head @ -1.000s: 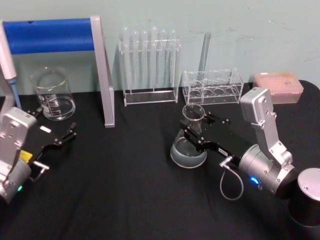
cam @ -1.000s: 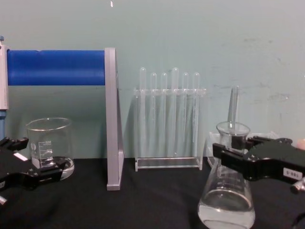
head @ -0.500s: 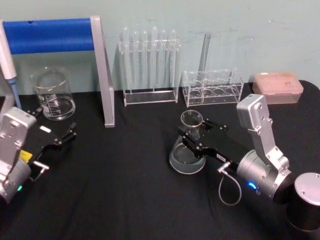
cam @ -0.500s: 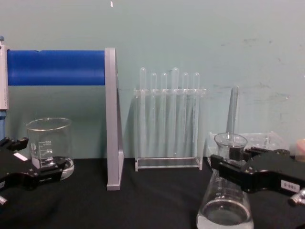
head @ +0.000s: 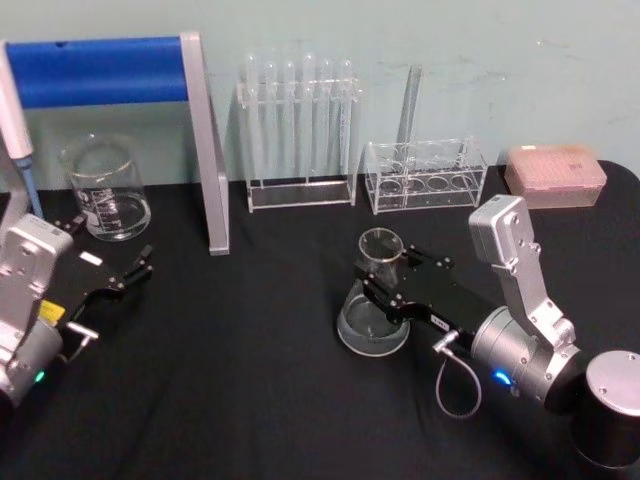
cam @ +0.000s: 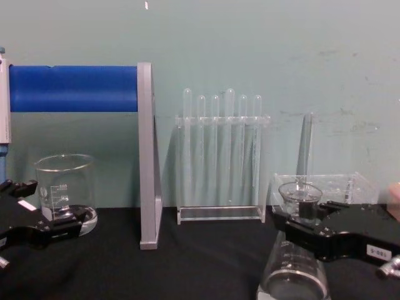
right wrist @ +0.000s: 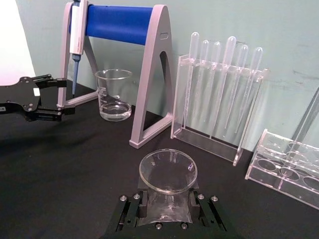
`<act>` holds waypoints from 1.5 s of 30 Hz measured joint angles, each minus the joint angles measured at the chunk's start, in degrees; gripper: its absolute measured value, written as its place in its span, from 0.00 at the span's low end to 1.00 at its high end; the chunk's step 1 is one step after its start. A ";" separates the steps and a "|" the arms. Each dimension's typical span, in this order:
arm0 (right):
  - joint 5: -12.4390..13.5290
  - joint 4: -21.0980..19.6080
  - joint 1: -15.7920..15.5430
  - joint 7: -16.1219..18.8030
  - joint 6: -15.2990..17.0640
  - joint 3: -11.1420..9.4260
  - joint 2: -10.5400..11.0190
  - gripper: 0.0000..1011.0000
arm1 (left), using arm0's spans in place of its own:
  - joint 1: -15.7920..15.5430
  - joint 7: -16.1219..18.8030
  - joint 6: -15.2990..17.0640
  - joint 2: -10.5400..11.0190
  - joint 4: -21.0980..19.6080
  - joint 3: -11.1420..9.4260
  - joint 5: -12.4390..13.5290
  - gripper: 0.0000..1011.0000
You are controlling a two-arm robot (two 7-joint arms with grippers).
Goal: Grasp the erlenmeyer flask with one hand, shake it three times, then place it back.
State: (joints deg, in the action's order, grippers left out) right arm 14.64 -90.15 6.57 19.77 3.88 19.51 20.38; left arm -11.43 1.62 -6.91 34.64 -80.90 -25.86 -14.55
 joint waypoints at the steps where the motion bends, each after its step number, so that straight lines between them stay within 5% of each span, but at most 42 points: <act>1: 0.00 -0.03 -0.03 0.01 0.04 -0.01 -0.01 0.45 | 0.00 0.00 0.00 0.00 0.00 0.00 0.00 0.99; 40: -0.40 -0.22 -0.30 -0.03 0.91 0.00 -0.08 0.45 | 0.00 0.00 0.00 0.00 0.00 0.00 0.00 0.99; 45: -0.37 -0.23 -0.29 -0.03 0.88 0.00 -0.08 0.53 | 0.00 0.00 0.00 0.00 0.00 0.00 0.00 0.99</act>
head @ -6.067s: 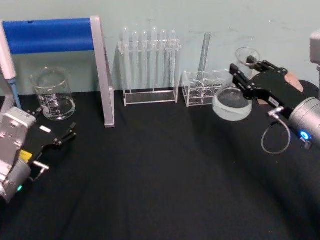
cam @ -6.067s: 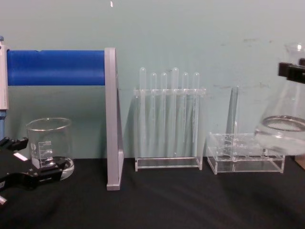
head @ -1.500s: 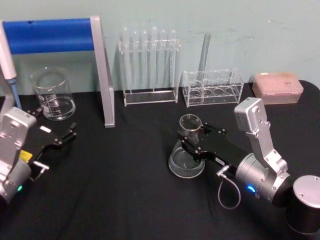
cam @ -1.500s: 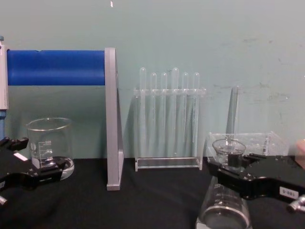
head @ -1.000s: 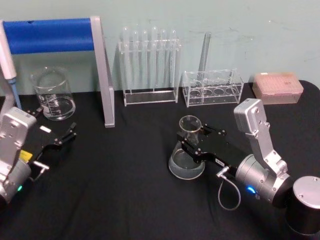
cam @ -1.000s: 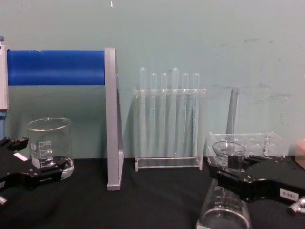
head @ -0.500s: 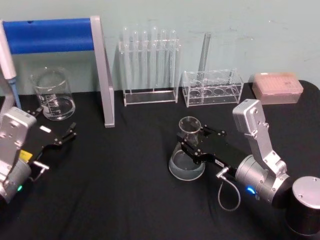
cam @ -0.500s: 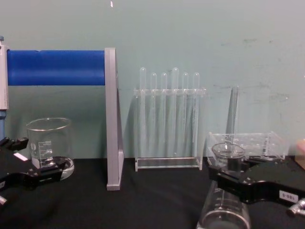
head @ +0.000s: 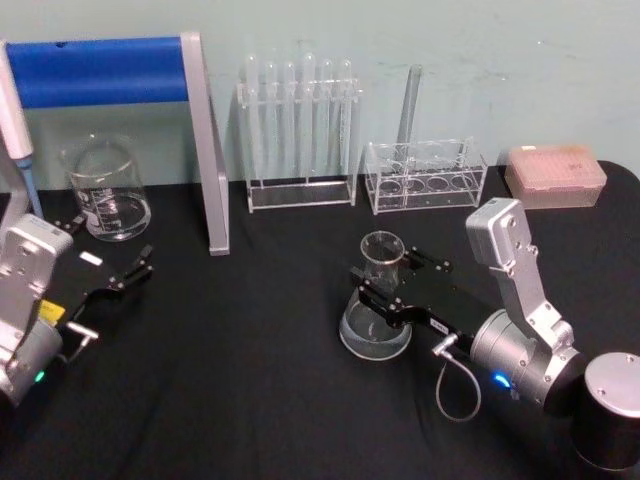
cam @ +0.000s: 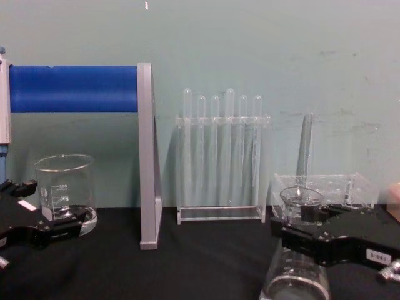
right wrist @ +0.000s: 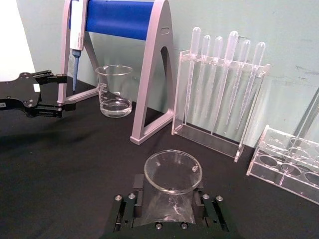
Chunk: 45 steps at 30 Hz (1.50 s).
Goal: Grasp the erlenmeyer flask with one hand, shake it three times, then place it back.
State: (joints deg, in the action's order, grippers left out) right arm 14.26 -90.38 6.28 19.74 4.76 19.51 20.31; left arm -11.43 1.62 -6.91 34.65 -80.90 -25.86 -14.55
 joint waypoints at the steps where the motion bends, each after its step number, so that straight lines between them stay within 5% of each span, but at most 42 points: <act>1: 0.00 0.00 0.00 0.00 0.00 0.00 0.00 0.59 | 0.00 0.00 0.00 0.00 0.00 0.00 0.00 0.99; 14: 0.05 0.00 -0.01 0.01 -0.04 0.00 0.00 0.98 | 0.00 0.00 0.00 0.00 0.00 0.00 0.00 0.99; 29: 1.82 -1.42 -1.01 1.16 -0.20 -1.09 1.11 0.99 | 0.00 0.00 0.00 0.00 0.00 0.00 0.00 0.99; 45: 7.50 -10.53 -7.37 4.18 1.98 -4.06 8.90 0.99 | 0.00 0.00 0.00 0.00 0.00 0.00 0.00 0.99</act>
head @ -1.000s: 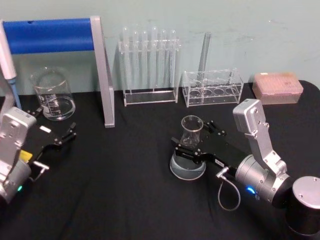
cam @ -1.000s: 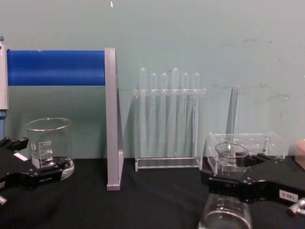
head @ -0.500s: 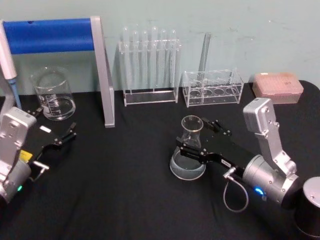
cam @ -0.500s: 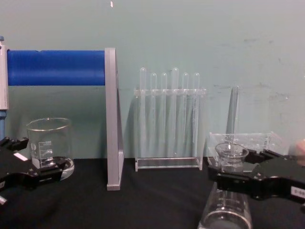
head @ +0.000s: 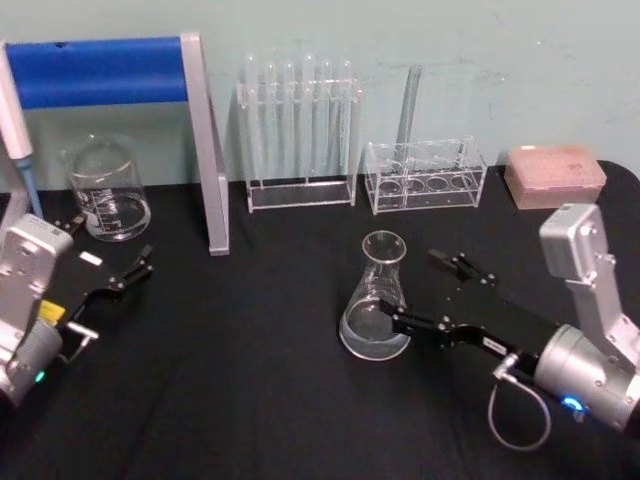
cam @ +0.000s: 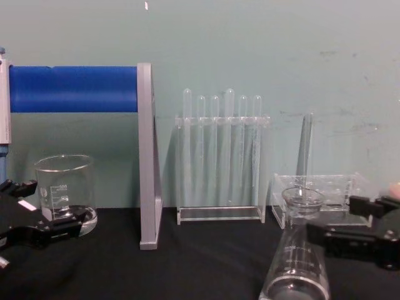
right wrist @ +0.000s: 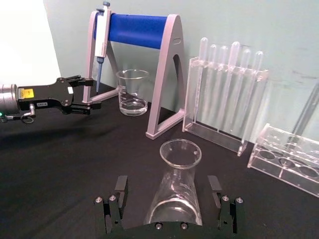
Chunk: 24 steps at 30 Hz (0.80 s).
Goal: Grasp the erlenmeyer flask with one hand, shake it three times, then place it back.
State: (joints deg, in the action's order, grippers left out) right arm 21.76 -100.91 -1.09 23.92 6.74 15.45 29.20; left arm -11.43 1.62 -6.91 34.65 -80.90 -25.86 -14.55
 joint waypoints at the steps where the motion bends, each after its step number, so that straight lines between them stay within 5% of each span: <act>1: 0.20 -0.37 -0.30 -0.07 0.00 -0.22 0.25 0.99 | 0.00 0.00 0.00 0.00 0.00 0.00 0.00 0.99; 16: 3.28 -5.30 -3.77 -2.78 -1.98 -5.26 3.01 0.99 | 0.00 0.00 0.00 0.00 0.00 0.00 0.00 0.99; 24: 0.00 -3.65 -1.37 -7.24 -3.57 -6.74 0.91 0.99 | 0.00 0.00 0.00 0.00 0.00 0.00 0.00 0.99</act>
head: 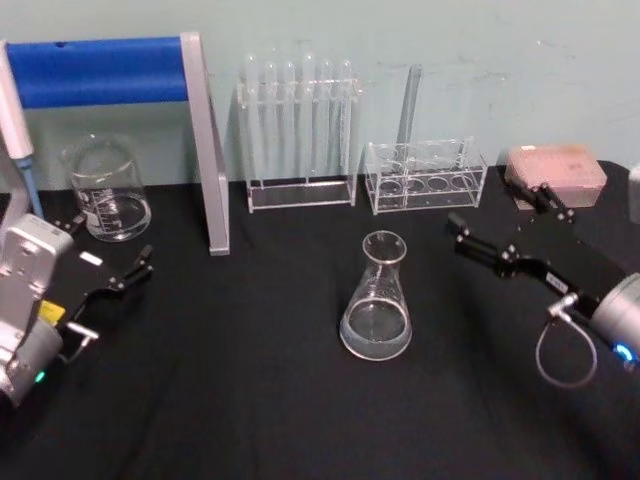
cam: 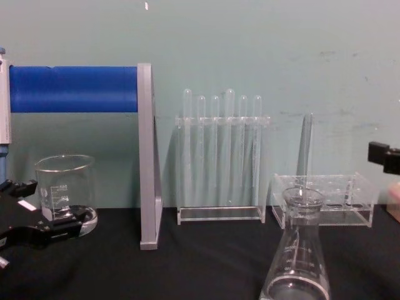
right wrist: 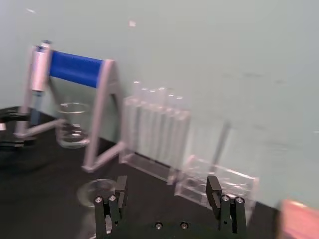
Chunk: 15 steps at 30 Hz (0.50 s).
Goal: Grasp the erlenmeyer flask with one hand, shake it three times, then place it back.
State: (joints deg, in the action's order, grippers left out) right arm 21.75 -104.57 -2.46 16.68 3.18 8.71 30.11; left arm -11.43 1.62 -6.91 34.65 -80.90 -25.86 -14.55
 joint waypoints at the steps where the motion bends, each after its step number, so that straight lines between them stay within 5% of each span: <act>1: -0.67 0.53 0.49 -0.56 -0.07 0.02 -0.35 0.99 | 0.00 0.00 0.00 0.00 0.00 0.00 0.00 0.99; 15: -14.32 13.52 9.04 -6.73 -1.50 4.70 -5.48 0.99 | 0.00 0.00 0.00 0.00 0.00 0.00 0.00 0.99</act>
State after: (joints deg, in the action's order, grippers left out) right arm 7.44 -91.05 6.58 9.94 1.68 13.41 24.63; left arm -11.43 1.62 -6.91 34.65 -80.90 -25.86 -14.55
